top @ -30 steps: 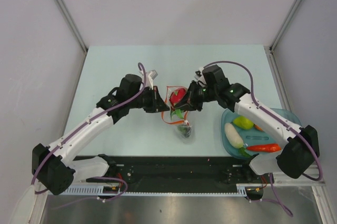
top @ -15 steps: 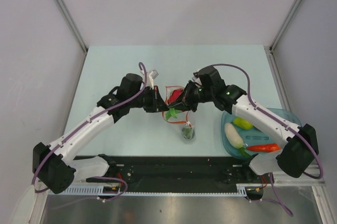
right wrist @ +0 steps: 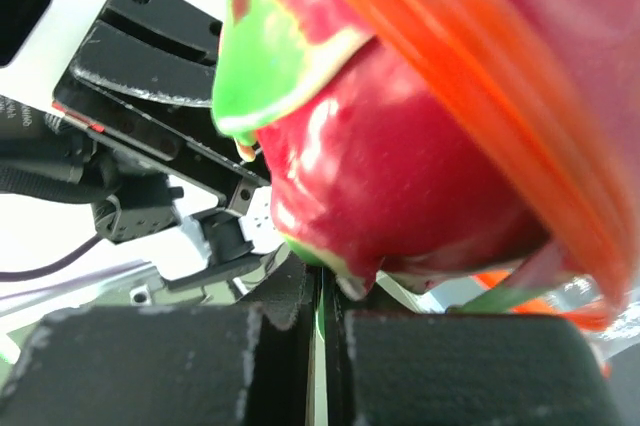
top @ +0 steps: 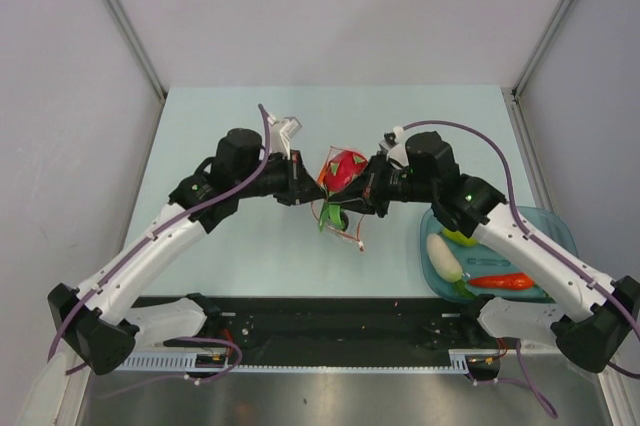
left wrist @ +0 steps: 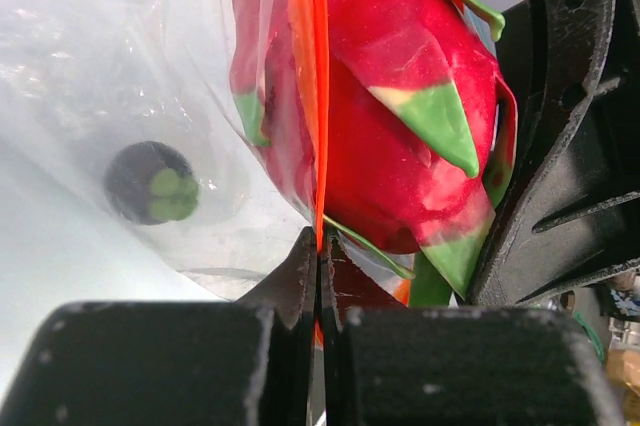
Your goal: Open the zip-top bag and remove the fake food
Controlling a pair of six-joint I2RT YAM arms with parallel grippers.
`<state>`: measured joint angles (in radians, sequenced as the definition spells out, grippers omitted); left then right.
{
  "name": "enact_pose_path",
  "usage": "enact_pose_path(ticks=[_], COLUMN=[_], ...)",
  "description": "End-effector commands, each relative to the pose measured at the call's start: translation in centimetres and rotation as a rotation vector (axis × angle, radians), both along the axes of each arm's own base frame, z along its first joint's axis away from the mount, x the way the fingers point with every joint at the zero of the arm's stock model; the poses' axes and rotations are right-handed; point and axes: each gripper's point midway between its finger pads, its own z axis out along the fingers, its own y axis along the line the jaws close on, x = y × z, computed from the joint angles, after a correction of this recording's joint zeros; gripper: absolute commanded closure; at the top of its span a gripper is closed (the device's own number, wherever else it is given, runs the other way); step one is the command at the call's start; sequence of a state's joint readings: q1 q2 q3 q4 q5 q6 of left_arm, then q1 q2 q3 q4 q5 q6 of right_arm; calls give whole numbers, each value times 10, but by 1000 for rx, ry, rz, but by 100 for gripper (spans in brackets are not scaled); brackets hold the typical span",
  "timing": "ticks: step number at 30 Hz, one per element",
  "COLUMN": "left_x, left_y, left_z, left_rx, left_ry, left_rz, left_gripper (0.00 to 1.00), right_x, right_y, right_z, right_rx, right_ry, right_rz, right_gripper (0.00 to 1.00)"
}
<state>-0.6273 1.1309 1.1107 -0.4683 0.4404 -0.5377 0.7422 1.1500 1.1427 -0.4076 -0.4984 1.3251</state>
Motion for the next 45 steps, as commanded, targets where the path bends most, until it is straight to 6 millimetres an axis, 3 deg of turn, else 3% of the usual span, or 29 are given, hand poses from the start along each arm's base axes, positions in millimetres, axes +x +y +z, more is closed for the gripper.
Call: enact_pose_path(ticks=[1,3,5,9,11,14,15,18,22,26,28,29,31,32,34,35,36,38,39,41,42,45], left_x=[30,33,34,39,44,50,51,50,45,40,40,39,39,39,37,34,31,27,26,23,23,22], left_y=[19,15,12,14,16,16,15,10,7,8,11,13,16,18,24,26,28,28,26,24,22,19], left_z=[-10,2,13,32,30,22,18,7,-4,-14,-15,-14,-13,-13,-12,-11,-9,-7,-6,-10,-9,-7], left_rx=[121,98,73,40,48,57,57,50,54,58,67,68,77,86,106,110,114,105,98,92,79,61], left_ry=[-76,-80,-93,-126,-125,-109,-104,-73,-51,-35,-33,-38,-53,-60,-71,-70,-71,-76,-76,-67,-59,-58], left_rz=[95,93,87,125,159,177,175,155,124,113,127,130,139,144,152,149,143,128,121,104,103,88], left_gripper=[100,100,100,100,100,100,100,100,100,100,100,100,100,100,100,100,100,100,100,100,100,100], right_x=[-65,-68,-68,-73,-76,-87,-93,-94,-96,-91,-80,-78,-69,-53,-38,-19,-18,-11,-1,-3,-4,-20], right_y=[-4,-6,-9,-15,-15,-6,-4,1,12,21,22,17,1,-12,-44,-64,-87,-115,-142,-172,-199,-242], right_z=[108,105,88,24,15,28,41,53,99,132,126,137,129,123,100,90,67,45,20,3,-20,-51], right_rx=[323,319,254,88,55,78,96,108,238,357,286,279,196,150,41,-10,-97,-179,-267,-353,-461,-650], right_ry=[-195,-181,-164,-64,-63,-106,-139,-185,-304,-365,-386,-422,-439,-429,-372,-344,-293,-246,-169,-136,-57,33], right_rz=[266,269,249,231,219,248,265,279,328,337,292,268,196,126,7,-87,-146,-233,-335,-432,-531,-635], right_gripper=[100,100,100,100,100,100,100,100,100,100,100,100,100,100,100,100,100,100,100,100,100,98])
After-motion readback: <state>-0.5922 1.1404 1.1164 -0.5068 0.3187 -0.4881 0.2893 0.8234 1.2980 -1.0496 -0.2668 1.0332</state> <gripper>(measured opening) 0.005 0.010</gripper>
